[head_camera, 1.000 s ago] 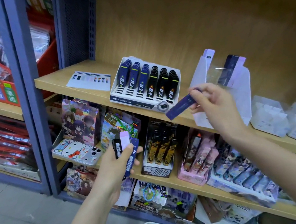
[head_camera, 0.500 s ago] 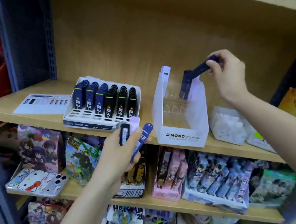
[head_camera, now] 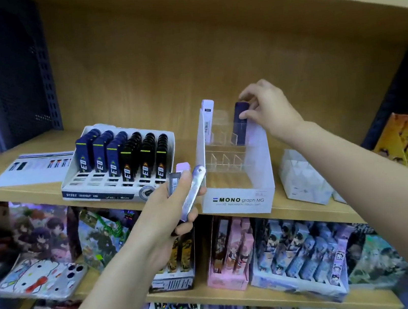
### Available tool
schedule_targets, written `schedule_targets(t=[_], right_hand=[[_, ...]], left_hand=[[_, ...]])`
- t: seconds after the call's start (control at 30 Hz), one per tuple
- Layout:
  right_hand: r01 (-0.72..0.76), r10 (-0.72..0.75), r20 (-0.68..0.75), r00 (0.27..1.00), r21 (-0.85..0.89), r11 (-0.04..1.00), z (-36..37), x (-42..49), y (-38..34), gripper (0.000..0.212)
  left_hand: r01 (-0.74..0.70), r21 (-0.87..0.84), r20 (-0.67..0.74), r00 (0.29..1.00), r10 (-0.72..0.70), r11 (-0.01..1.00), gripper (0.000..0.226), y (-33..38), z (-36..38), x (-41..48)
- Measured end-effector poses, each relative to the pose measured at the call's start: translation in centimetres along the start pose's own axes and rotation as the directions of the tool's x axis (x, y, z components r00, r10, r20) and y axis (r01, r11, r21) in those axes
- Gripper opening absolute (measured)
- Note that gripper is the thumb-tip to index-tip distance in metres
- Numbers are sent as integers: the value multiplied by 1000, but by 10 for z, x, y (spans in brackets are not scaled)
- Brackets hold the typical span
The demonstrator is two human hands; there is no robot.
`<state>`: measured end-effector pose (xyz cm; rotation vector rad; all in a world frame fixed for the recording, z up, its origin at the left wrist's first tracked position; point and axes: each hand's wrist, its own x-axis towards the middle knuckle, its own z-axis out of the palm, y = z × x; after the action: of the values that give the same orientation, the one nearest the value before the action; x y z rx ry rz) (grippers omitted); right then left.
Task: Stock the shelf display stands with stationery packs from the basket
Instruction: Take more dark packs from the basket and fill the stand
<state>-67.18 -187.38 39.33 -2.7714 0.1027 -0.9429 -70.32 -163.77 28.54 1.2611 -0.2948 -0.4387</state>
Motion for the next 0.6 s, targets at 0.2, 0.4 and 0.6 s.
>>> schedule_targets(t=[0.2, 0.4, 0.6], right_hand=[[18, -29, -161, 986, -71, 997, 5, -22, -17, 23], [-66, 9, 190, 982, 295, 953, 14, -86, -72, 27], [-336, 20, 454, 891, 629, 701, 10, -110, -87, 15]], left_hand=[[22, -21, 23, 999, -22, 1000, 30, -4, 2, 0], [-33, -2, 17, 999, 33, 999, 24, -6, -1, -8], [-31, -26, -1, 1000, 31, 999, 28, -6, -6, -20]])
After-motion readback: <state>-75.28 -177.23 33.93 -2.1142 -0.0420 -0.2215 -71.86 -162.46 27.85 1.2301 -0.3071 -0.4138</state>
